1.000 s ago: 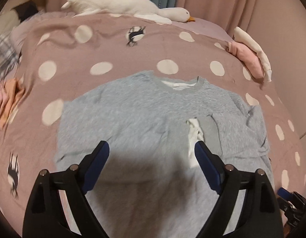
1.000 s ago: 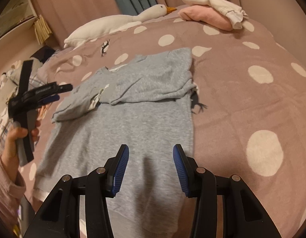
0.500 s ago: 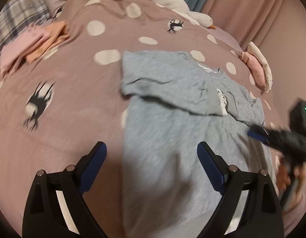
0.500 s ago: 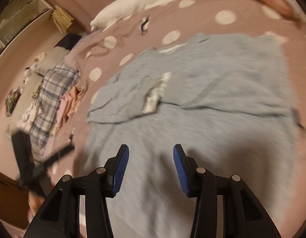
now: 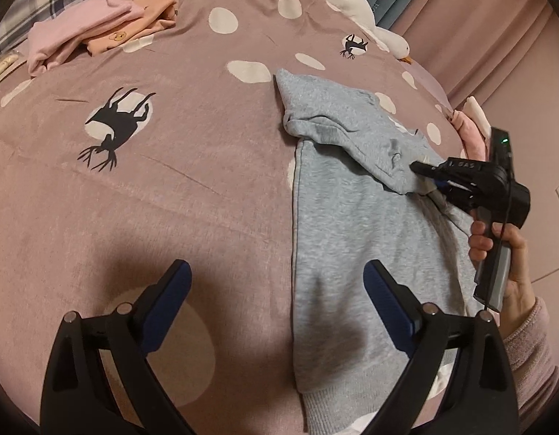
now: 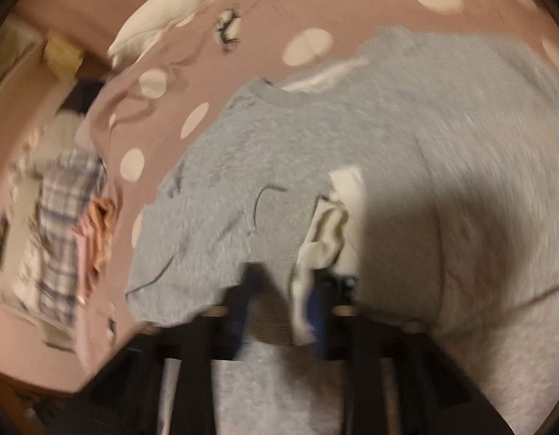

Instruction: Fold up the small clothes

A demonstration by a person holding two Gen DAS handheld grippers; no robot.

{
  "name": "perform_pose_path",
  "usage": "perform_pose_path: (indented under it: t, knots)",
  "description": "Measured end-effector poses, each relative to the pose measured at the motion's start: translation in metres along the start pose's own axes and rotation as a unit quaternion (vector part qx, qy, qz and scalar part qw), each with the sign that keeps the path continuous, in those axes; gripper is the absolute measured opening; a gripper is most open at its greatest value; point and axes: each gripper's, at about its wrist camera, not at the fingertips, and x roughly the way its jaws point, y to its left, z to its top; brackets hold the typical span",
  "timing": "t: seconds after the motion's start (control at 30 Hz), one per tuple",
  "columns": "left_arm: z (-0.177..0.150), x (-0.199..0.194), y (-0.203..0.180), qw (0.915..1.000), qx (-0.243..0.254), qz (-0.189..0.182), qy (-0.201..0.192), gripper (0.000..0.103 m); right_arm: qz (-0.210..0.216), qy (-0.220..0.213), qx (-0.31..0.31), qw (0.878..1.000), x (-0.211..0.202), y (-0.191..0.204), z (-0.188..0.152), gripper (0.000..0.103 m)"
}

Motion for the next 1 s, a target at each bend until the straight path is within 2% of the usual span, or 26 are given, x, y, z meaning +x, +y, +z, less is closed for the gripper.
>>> perform_pose_path:
  t: [0.13, 0.23, 0.27, 0.33, 0.4, 0.47, 0.53, 0.6, 0.73, 0.8, 0.87, 0.93, 1.0]
  knots:
    - [0.001, 0.001, -0.003, 0.9999, 0.001, -0.011, -0.001, 0.096, -0.023, -0.047, -0.045, 0.998, -0.029, 0.011, 0.01, 0.012]
    - [0.0, 0.004, -0.005, 0.9999, 0.003, -0.014, 0.004, 0.096, -0.045, -0.079, -0.033, 0.995, -0.047, -0.001, 0.026, 0.012]
    - [0.0, 0.004, -0.007, 0.9999, 0.006, -0.012, 0.005, 0.096, -0.041, -0.079, -0.033, 0.995, -0.048, -0.008, 0.031, 0.012]
    - [0.002, 0.006, -0.009, 0.9999, 0.007, -0.012, 0.008, 0.096, -0.038, -0.028, -0.042, 0.998, -0.034, -0.016, 0.033, 0.012]
    - [0.01, 0.006, -0.014, 0.9998, 0.007, -0.019, 0.005, 0.096, -0.074, 0.009, -0.047, 0.996, -0.017, -0.021, 0.033, 0.014]
    - [0.019, 0.003, -0.023, 0.9995, 0.016, -0.028, -0.004, 0.096, -0.097, -0.001, -0.049, 0.994, -0.017, -0.029, 0.03, 0.024]
    - [0.029, 0.001, -0.034, 0.9987, 0.028, -0.04, -0.012, 0.096, -0.078, -0.024, -0.027, 0.996, -0.026, -0.035, 0.03, 0.038]
    - [0.042, 0.003, -0.046, 0.9976, 0.042, -0.052, -0.017, 0.096, -0.042, -0.052, 0.002, 0.998, -0.04, -0.047, 0.03, 0.044]
    - [0.073, 0.019, -0.071, 0.9953, 0.063, -0.068, -0.028, 0.096, -0.023, -0.091, 0.0, 0.996, -0.06, -0.053, 0.028, 0.044]
    - [0.089, 0.036, -0.084, 0.9932, 0.061, -0.098, -0.018, 0.096, -0.023, -0.094, -0.012, 0.995, -0.061, -0.05, 0.026, 0.044]
    - [0.102, 0.056, -0.097, 0.9904, 0.06, -0.124, -0.004, 0.096, -0.015, -0.093, -0.024, 0.995, -0.055, -0.043, 0.026, 0.039]
    - [0.11, 0.071, -0.108, 0.9904, 0.069, -0.12, 0.003, 0.096, -0.005, -0.092, -0.037, 0.995, -0.047, -0.034, 0.026, 0.03]
    - [0.115, 0.091, -0.117, 0.9891, 0.085, -0.119, 0.017, 0.095, 0.01, -0.09, -0.051, 0.995, -0.041, -0.03, 0.026, 0.029]
